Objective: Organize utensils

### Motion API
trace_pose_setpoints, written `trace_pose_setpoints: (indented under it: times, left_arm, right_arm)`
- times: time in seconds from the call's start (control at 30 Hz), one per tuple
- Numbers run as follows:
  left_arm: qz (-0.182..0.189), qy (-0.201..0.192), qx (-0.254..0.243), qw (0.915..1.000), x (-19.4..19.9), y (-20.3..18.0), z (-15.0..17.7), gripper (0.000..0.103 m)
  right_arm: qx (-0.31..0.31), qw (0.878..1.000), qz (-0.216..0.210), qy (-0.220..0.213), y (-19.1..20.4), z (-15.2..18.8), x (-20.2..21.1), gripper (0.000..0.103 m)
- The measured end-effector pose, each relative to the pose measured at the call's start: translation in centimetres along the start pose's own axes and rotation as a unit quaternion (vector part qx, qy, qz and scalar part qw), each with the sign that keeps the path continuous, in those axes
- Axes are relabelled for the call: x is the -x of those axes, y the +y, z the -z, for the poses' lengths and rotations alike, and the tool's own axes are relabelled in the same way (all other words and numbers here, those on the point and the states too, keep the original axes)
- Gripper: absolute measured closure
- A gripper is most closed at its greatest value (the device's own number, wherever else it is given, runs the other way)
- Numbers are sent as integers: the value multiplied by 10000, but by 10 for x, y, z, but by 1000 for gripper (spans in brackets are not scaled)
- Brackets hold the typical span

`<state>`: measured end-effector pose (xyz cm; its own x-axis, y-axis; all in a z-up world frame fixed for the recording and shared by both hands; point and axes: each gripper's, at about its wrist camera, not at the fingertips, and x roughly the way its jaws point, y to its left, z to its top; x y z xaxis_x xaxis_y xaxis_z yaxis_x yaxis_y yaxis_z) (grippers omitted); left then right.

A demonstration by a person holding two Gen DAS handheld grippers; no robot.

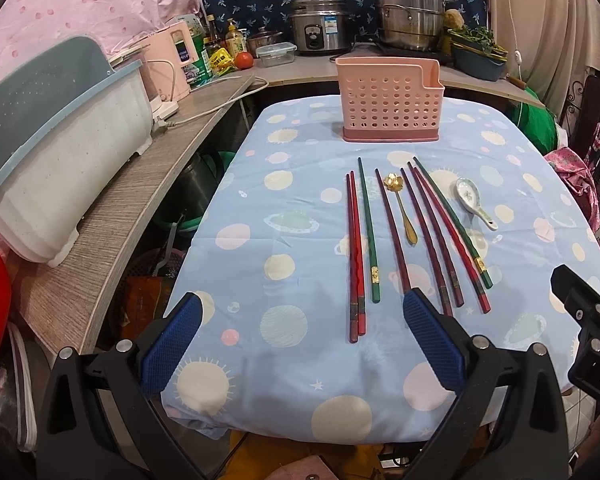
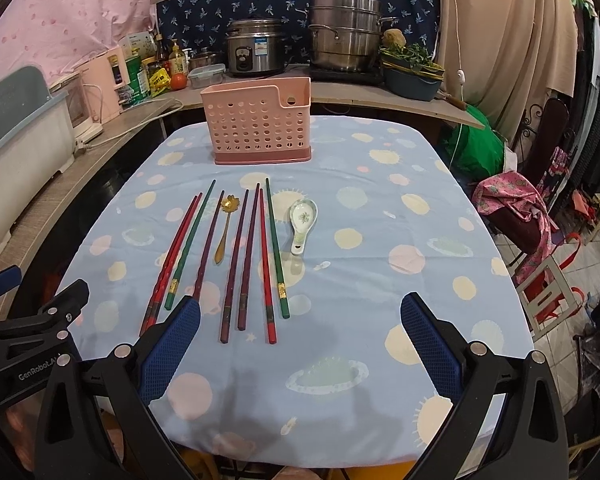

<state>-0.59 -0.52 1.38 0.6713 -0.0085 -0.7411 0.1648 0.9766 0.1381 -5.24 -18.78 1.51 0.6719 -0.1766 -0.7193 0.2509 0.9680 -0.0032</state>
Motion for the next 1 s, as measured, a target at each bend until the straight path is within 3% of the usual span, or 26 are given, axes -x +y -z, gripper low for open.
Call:
trace_pose_setpoints:
  times: [1.0]
  left_arm:
    - [54, 14, 54, 10000, 0, 5, -3, 7]
  right_arm:
    - [1, 10000, -3, 14, 7, 2, 5, 7]
